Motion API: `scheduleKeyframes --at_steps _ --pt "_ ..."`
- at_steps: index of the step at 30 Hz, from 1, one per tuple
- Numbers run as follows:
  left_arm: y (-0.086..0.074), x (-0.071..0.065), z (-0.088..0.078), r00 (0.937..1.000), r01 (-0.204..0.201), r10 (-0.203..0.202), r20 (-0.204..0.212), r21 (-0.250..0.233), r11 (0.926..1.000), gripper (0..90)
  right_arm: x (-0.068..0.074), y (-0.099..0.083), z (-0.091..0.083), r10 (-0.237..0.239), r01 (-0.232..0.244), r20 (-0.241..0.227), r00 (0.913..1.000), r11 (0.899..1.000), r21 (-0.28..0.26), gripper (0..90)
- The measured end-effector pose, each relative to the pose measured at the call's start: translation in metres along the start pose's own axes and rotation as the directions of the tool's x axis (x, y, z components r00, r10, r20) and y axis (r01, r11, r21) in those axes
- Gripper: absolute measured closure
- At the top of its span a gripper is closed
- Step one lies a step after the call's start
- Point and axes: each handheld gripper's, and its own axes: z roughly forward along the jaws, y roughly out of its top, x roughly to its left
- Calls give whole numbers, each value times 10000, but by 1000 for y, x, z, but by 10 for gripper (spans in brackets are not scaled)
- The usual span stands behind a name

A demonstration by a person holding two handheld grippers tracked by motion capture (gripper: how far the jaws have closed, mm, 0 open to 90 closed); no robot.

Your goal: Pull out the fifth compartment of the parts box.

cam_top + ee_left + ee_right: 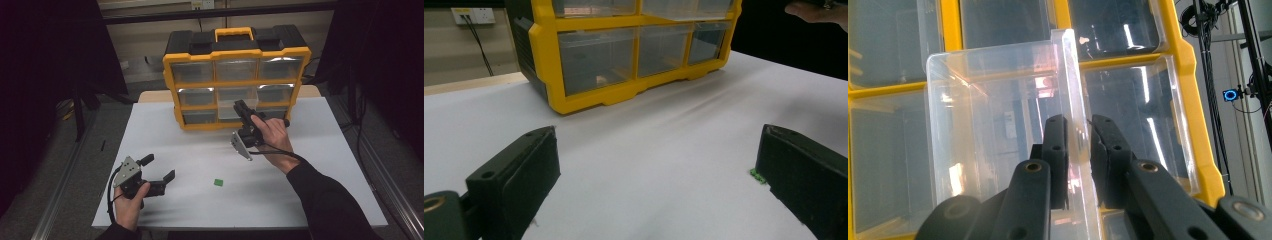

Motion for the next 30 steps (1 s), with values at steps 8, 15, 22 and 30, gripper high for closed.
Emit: scheduleKeyframes --at_steps 8,15,22,30 --pt "0 0 0 10000 -17 18 -51 31 10000 37 1 0 -4 93 -93 2 10000 10000 -26 782" --pt "0 0 0 10000 22 -22 22 -56 10000 34 1 2 -10 133 -132 50 9999 9998 -118 783" --pt "0 0 0 10000 18 -18 -46 -50 10000 33 2 5 -12 84 -81 135 9999 9998 -169 783" --pt "0 0 0 10000 14 -14 -12 -54 10000 33 3 5 -17 59 -55 180 9998 9997 -232 782"
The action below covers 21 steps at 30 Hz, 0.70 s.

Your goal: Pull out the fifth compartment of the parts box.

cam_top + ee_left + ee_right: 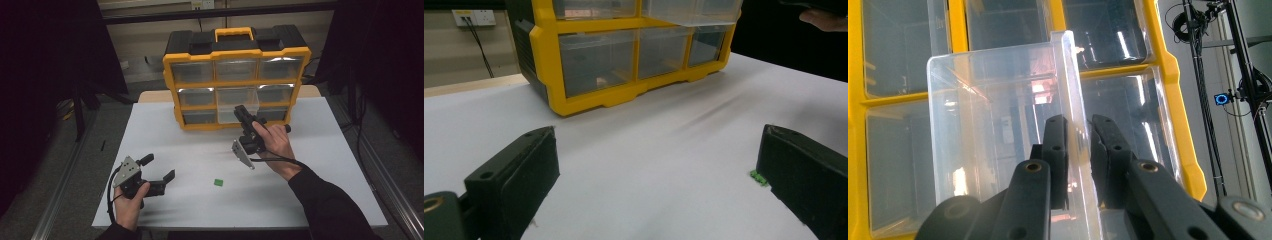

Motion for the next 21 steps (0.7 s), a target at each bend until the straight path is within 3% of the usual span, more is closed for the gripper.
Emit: scheduleKeyframes --at_steps 21 --pt "0 0 0 10000 23 -22 -86 45 10000 31 4 2 -2 262 -262 58 9996 9997 14 763"
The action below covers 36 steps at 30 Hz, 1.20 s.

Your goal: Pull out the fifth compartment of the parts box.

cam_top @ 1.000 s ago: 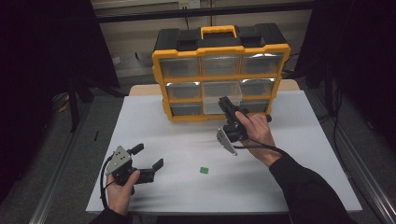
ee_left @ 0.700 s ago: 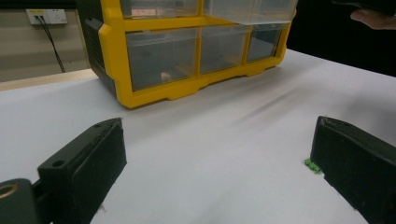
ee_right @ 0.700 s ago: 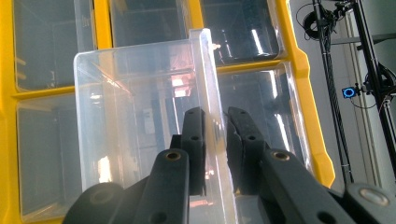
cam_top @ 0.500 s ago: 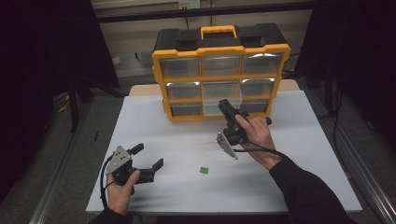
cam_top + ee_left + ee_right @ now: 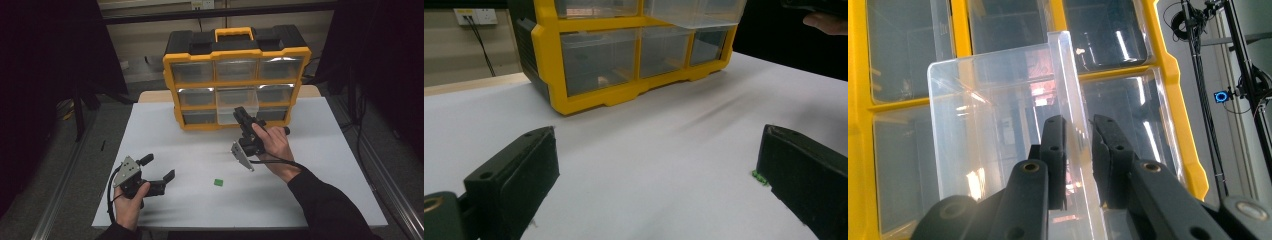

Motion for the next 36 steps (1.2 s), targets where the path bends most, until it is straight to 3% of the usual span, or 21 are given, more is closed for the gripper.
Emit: scheduleKeyframes --at_steps 7,11,14,16,17,20,21,22,23,26,27,30,35,36 --pt "0 0 0 10000 -36 36 -44 75 10000 31 -4 -3 -2 1022 -1021 -78 9947 9948 68 652" --pt "0 0 0 10000 -20 20 -55 82 10000 31 -8 -7 -4 1785 -1780 -232 9837 9838 220 552" --pt "0 0 0 10000 10 -10 -37 74 10000 31 -12 -11 -5 2805 -2787 -382 9591 9593 461 465" --pt "0 1 0 10000 -50 50 -30 81 10000 32 -15 -15 -6 3567 -3533 -561 9325 9334 620 462" --pt "0 1 1 10000 -49 49 -34 86 10000 31 -15 -17 -6 3794 -3755 -524 9238 9241 707 434" --pt "0 1 1 10000 -50 51 -36 83 10000 32 -16 -24 -8 4676 -4614 -611 8818 8823 930 340" --pt "0 1 1 10000 -64 64 -41 108 9999 31 -18 -28 -8 5321 -5239 -710 8437 8450 1072 283" --pt "0 1 1 10000 -48 48 -36 118 9999 31 -18 -28 -8 5321 -5239 -710 8437 8450 1072 283" --pt "-1 1 1 10000 -28 28 -50 164 9999 31 -19 -30 -9 5611 -5534 -697 8248 8264 1043 261" --pt "-1 1 1 10000 -6 7 -39 163 9999 32 -24 -36 -10 6637 -6545 -815 7435 7473 1149 199" --pt "-1 1 1 10000 -26 26 -46 176 9998 31 -25 -38 -11 6966 -6860 -918 7115 7170 1238 176" --pt "-1 0 1 10000 -3 4 -43 159 9999 31 -27 -45 -11 7986 -7804 -1329 5870 6018 1698 121" --pt "-1 1 1 10000 -31 32 -48 173 9998 31 -26 -57 -14 9045 -8799 -1654 3931 4223 2180 64" --pt "-1 1 1 10000 -23 23 -46 173 9998 32 -25 -60 -15 9181 -8903 -1720 3571 3903 2346 49"
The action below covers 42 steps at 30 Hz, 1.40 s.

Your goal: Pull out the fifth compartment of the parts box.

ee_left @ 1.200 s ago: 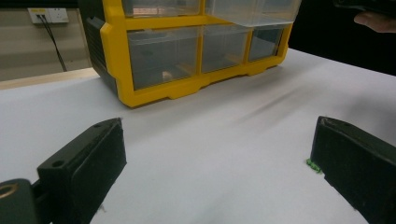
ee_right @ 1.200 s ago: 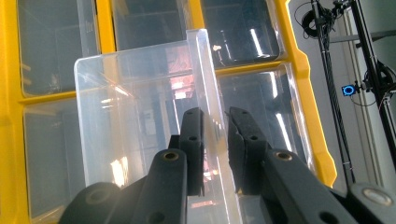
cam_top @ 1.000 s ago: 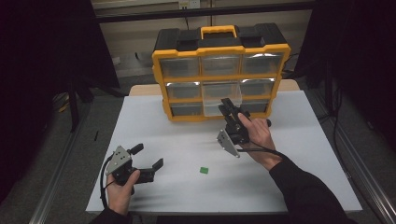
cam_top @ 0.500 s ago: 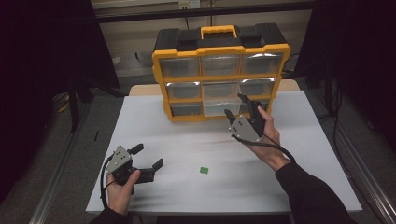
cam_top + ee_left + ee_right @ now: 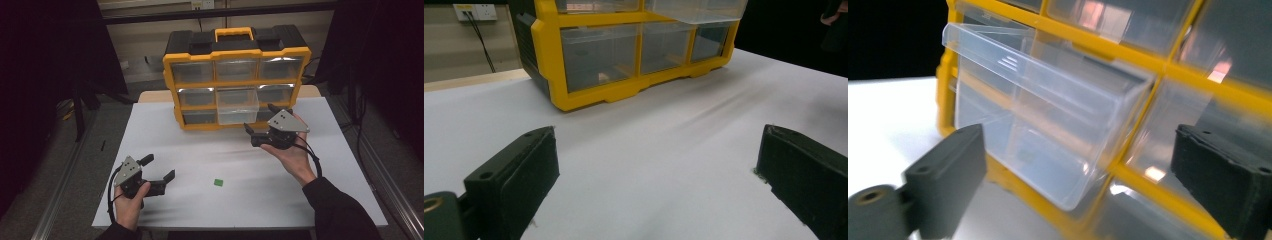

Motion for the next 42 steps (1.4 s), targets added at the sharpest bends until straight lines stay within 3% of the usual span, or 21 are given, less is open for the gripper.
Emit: scheduleKeyframes --at_steps 3,4,6,12,17,20,21,24,30,42 --pt "0 0 0 10000 35 -35 24 -28 10000 32 -3 -5 -3 783 -779 -318 9964 9969 140 34" --pt "0 0 0 10000 10 -10 19 -15 10000 32 -5 -7 -5 1299 -1286 -551 9900 9913 263 26" --pt "0 -1 0 10000 38 -38 28 -44 10000 32 -6 -9 -7 1497 -1478 -695 9863 9885 327 20" --pt "0 0 0 10000 -18 18 -35 -31 10000 31 -12 -21 -13 2826 -2707 -1405 9489 9577 980 24" --pt "0 -1 0 10000 12 -12 45 -94 10000 31 -16 -28 -17 3189 -3008 -1538 9352 9448 1295 15" --pt "0 -1 0 10000 -48 49 83 -57 10000 31 -17 -31 -23 3163 -2984 -1440 9376 9451 1333 11" --pt "0 -1 0 10000 -16 17 58 -82 10000 31 -17 -32 -25 3221 -3011 -1517 9345 9423 1462 3" --pt "0 -1 0 10000 -4 4 55 -84 10000 31 -18 -36 -34 2895 -2728 -1457 9460 9540 1243 7" --pt "1 -1 0 10000 -12 12 71 -68 10000 31 -20 -46 -50 2587 -2342 -1855 9480 9614 1442 0" --pt "-1 -3 -1 9999 -21 21 104 -15 10000 31 -28 -60 -85 2529 -2309 -1457 9564 9609 1525 7"
